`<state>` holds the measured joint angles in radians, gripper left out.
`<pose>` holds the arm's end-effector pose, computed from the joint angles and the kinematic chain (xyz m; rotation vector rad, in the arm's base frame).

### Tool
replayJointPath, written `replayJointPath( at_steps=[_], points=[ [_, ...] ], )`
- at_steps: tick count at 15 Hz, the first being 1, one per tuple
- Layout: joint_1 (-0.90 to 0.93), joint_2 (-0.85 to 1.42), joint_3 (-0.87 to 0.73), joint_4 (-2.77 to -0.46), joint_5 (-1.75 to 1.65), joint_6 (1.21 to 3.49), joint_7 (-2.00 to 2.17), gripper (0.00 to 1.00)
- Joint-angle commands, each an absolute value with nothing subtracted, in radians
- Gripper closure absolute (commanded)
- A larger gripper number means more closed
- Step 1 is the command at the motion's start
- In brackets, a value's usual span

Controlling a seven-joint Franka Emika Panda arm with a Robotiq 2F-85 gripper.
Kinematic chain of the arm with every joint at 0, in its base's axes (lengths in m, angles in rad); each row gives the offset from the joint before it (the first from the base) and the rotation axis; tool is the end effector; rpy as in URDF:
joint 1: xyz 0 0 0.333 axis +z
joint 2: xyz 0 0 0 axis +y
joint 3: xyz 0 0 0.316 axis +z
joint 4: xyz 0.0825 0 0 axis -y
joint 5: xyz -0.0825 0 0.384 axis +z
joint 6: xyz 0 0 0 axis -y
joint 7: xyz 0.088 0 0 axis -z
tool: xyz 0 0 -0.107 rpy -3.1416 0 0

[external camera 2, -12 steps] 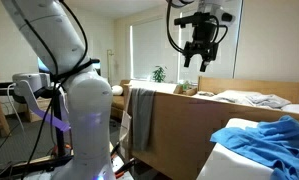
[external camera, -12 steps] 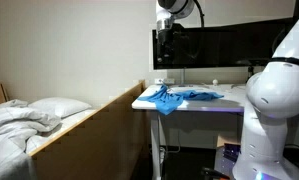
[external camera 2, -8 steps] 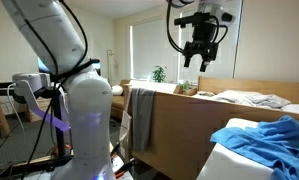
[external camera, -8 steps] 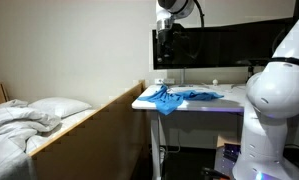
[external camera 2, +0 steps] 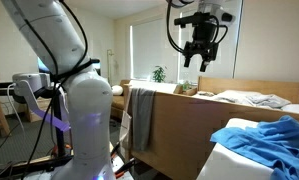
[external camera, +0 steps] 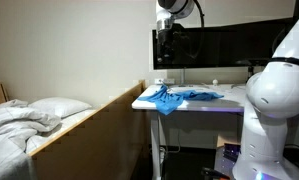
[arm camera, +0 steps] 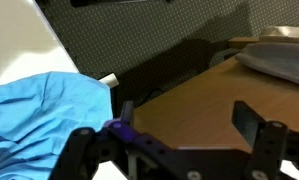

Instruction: Hang the blue shirt on the bed frame

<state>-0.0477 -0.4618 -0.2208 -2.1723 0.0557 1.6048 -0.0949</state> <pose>0.3871 -0.1142 0.5609 -2.9598 0.2232 0.1309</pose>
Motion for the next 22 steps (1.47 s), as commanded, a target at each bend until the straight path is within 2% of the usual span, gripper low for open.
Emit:
replayJointPath(
  at_steps=[1, 11, 15, 19, 22],
  points=[
    [-0.075, -0.458, -0.199, -2.170, 0.065, 1.602, -0.105, 0.00],
    [-0.074, -0.446, -0.197, -2.157, 0.073, 1.606, -0.097, 0.00],
    [-0.060, -0.344, -0.164, -2.063, 0.117, 1.703, -0.033, 0.00],
    [-0.080, -0.189, -0.107, -1.943, 0.077, 1.873, 0.178, 0.00],
    [-0.092, -0.064, -0.103, -1.837, 0.033, 1.907, 0.333, 0.00]
  ],
)
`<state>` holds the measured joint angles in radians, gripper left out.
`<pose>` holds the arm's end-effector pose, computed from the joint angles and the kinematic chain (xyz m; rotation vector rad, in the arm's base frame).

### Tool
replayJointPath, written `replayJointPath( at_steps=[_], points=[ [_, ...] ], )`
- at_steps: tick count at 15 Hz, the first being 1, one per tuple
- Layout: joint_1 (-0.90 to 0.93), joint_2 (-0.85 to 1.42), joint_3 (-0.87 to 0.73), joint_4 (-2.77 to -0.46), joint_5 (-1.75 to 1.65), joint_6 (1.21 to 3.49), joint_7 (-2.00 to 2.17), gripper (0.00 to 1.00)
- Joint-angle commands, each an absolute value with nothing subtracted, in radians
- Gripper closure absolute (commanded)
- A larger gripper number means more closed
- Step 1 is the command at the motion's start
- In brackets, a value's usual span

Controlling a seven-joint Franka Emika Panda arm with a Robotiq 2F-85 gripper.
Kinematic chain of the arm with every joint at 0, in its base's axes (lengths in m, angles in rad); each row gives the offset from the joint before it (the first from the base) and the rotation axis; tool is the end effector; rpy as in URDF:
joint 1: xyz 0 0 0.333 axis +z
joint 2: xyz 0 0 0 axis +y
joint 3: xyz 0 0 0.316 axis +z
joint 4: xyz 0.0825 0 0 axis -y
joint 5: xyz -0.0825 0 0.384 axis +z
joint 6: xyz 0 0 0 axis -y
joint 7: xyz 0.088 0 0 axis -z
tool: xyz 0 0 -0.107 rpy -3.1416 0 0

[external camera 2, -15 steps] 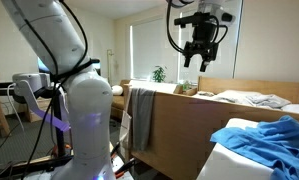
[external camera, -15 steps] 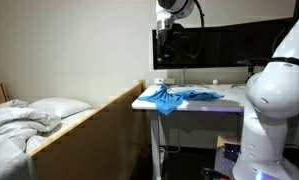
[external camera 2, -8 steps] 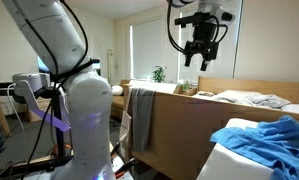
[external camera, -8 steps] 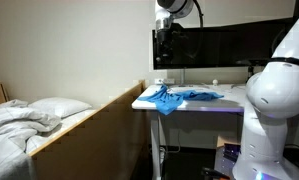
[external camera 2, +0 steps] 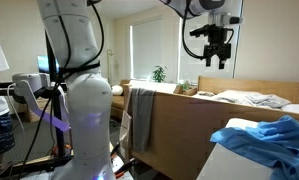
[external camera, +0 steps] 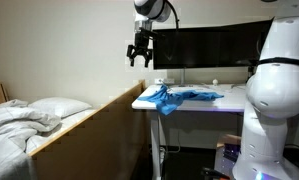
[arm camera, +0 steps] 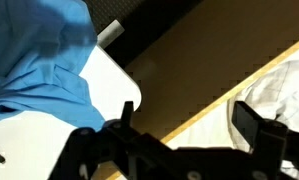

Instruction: Hang the blue shirt on the bed frame

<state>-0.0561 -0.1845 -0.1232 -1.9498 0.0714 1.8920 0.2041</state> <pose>0.5089 -0.0912 0.5700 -2.9816 0.6060 -0.1888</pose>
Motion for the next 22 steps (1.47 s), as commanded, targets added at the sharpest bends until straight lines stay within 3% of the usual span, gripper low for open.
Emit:
replayJointPath(
  at_steps=[1, 7, 22],
  points=[
    [-0.095, -0.032, -0.104, -1.809, 0.017, 1.906, 0.383, 0.00],
    [-0.119, 0.061, -0.154, -1.720, -0.078, 1.851, 0.644, 0.00],
    [-0.219, -0.010, -0.270, -1.798, -0.097, 1.780, 1.135, 0.00]
  ],
)
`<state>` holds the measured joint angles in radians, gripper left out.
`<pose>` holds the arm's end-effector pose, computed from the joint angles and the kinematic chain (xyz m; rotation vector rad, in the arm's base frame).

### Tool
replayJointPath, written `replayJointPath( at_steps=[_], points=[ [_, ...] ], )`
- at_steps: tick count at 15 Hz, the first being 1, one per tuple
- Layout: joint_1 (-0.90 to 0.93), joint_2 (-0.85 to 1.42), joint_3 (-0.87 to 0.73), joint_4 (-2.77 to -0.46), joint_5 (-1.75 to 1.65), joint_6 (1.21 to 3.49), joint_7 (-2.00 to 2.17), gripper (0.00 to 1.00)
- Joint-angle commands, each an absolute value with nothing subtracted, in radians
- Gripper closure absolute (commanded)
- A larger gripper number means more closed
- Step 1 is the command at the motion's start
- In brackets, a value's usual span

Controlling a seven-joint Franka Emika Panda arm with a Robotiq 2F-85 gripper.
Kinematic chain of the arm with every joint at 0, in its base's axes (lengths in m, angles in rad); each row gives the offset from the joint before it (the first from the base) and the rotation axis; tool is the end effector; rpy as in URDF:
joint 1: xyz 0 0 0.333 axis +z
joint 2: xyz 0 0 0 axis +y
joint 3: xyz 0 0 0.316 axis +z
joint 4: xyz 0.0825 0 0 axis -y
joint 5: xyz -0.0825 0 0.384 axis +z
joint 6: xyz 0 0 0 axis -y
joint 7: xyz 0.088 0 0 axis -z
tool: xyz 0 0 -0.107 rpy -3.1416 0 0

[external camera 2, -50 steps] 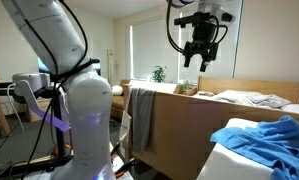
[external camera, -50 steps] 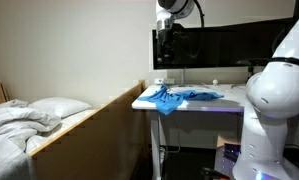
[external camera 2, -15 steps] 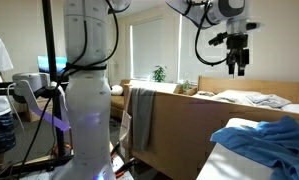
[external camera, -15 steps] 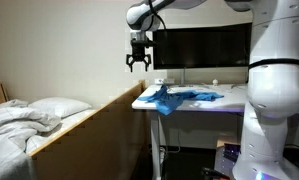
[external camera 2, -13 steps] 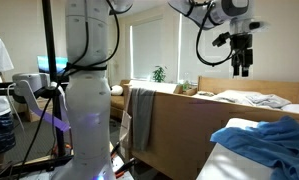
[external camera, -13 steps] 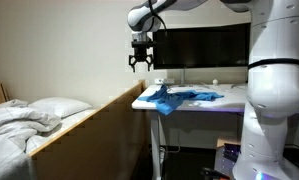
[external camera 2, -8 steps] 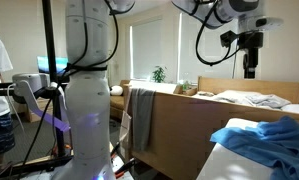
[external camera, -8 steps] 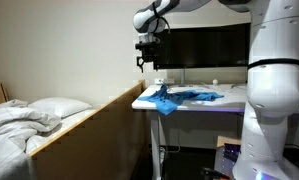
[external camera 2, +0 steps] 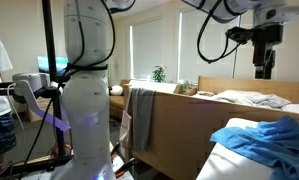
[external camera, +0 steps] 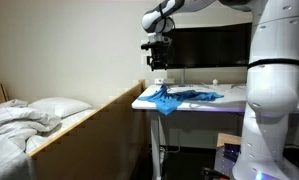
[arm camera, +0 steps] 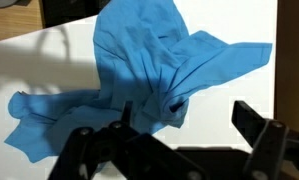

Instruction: Hang the blue shirt on the bed frame

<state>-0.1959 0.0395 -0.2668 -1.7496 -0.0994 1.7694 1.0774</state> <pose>0.5102 -0.2617 0.5355 2.1992 -2.0891 0.0228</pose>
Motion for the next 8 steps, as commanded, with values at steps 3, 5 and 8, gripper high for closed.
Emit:
replayJointPath(
  at_steps=[3, 5, 8],
  points=[
    [-0.233, -0.008, -0.277, -1.798, -0.061, 1.800, 1.120, 0.00],
    [-0.238, 0.002, -0.278, -1.804, -0.023, 1.818, 1.102, 0.00],
    [-0.239, 0.008, -0.279, -1.829, 0.026, 1.864, 1.089, 0.00]
  ],
)
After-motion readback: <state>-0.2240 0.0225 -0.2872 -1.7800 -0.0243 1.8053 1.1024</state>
